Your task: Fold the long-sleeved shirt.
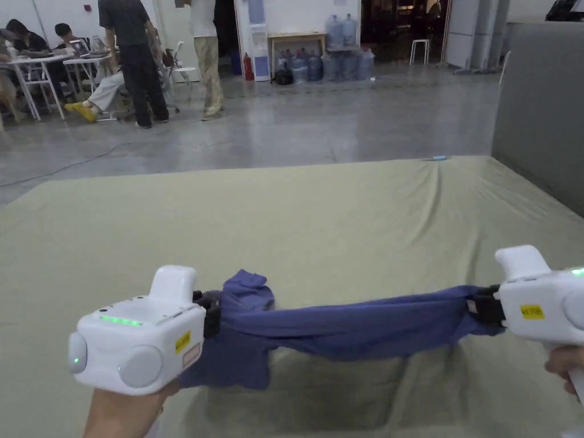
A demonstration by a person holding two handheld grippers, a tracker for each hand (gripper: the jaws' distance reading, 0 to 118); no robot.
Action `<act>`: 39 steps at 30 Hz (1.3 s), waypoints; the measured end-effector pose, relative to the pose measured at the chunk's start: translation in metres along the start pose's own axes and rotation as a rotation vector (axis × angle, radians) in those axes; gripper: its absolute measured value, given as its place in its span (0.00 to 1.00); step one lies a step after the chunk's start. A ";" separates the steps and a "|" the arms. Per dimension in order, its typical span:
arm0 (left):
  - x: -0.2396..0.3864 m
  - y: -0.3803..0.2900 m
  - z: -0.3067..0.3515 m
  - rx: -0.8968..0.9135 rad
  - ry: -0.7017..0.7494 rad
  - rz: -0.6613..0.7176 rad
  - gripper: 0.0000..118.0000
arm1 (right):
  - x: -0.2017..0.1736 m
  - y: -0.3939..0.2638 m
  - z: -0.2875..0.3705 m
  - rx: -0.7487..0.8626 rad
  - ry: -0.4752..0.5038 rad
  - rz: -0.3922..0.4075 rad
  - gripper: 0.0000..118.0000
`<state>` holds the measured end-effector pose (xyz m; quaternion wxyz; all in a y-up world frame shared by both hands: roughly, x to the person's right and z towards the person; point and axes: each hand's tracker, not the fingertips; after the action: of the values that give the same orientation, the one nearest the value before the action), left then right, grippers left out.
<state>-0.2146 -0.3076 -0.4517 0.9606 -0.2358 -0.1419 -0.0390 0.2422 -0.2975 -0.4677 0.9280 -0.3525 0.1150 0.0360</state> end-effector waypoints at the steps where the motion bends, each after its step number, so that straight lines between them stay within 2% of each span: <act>1: 0.006 -0.019 0.013 -0.016 -0.011 0.003 0.00 | -0.004 -0.022 0.007 -0.026 0.001 0.015 0.05; 5: 0.030 -0.095 0.049 -0.162 -0.024 0.018 0.00 | -0.012 -0.105 0.019 -0.159 0.051 0.073 0.05; 8: 0.038 -0.139 0.056 -0.219 -0.029 0.032 0.00 | -0.017 -0.151 0.012 -0.267 0.070 0.058 0.05; 10: 0.039 -0.154 0.052 -0.252 -0.034 0.046 0.00 | -0.018 -0.169 -0.001 -0.317 0.053 0.049 0.05; 14: 0.043 -0.162 0.053 -0.220 -0.030 0.041 0.00 | -0.017 -0.172 -0.010 -0.315 0.058 0.067 0.05; 15: 0.042 -0.159 0.055 -0.202 -0.026 0.049 0.06 | -0.017 -0.166 -0.009 -0.319 0.056 0.072 0.09; 16: 0.040 -0.155 0.056 -0.198 -0.036 0.055 0.26 | -0.017 -0.163 -0.007 -0.316 0.053 0.073 0.22; 17: 0.037 -0.148 0.060 -0.201 -0.050 0.068 0.61 | -0.016 -0.158 0.002 -0.293 0.055 0.075 0.46; 18: 0.037 -0.140 0.064 -0.208 -0.043 0.078 0.94 | -0.014 -0.152 0.009 -0.274 0.059 0.075 0.81; 19: 0.035 -0.134 0.067 -0.220 -0.043 0.089 1.00 | -0.013 -0.147 0.015 -0.261 0.066 0.063 0.91; 23: 0.029 -0.112 0.100 -0.128 -0.061 0.103 0.99 | -0.012 -0.134 0.054 -0.135 0.055 0.031 0.91; 25: 0.028 -0.104 0.109 -0.119 -0.038 0.094 0.98 | -0.016 -0.132 0.068 -0.146 0.040 0.022 0.87; 26: 0.030 -0.103 0.114 -0.109 -0.026 0.089 0.91 | -0.016 -0.133 0.071 -0.142 0.032 0.018 0.71; 27: 0.029 -0.102 0.117 -0.093 -0.024 0.080 0.57 | -0.017 -0.135 0.072 -0.137 0.026 0.022 0.26; 28: 0.029 -0.102 0.117 -0.094 -0.025 0.081 0.12 | -0.019 -0.137 0.070 -0.141 0.014 0.021 0.00; 29: 0.030 -0.105 0.114 -0.114 -0.012 0.075 0.00 | -0.018 -0.135 0.070 -0.147 0.009 0.020 0.00; 31: 0.030 -0.108 0.110 -0.135 -0.038 0.111 0.00 | -0.015 -0.132 0.069 -0.171 0.054 0.011 0.00; 34: 0.033 -0.113 0.099 -0.122 -0.032 0.114 0.00 | -0.021 -0.130 0.067 -0.162 0.047 0.019 0.00; 35: 0.034 -0.115 0.093 -0.127 -0.040 0.099 0.25 | -0.020 -0.127 0.065 -0.163 0.046 0.021 0.00; 36: 0.037 -0.116 0.084 -0.160 -0.038 0.082 0.73 | -0.018 -0.124 0.063 -0.162 0.042 0.019 0.00; 37: 0.038 -0.119 0.074 -0.206 -0.031 0.079 0.92 | -0.021 -0.129 0.065 -0.161 0.040 0.019 0.00; 38: 0.037 -0.122 0.064 -0.225 -0.022 0.083 0.94 | -0.019 -0.126 0.062 -0.164 0.038 0.018 0.00; 39: 0.038 -0.126 0.056 -0.219 -0.034 0.086 0.91 | -0.017 -0.122 0.059 -0.167 0.035 0.019 0.00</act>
<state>-0.2107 -0.3929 -0.3374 0.9273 -0.3459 -0.1428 -0.0089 0.2551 -0.3493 -0.3418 0.8929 -0.4281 0.1309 0.0480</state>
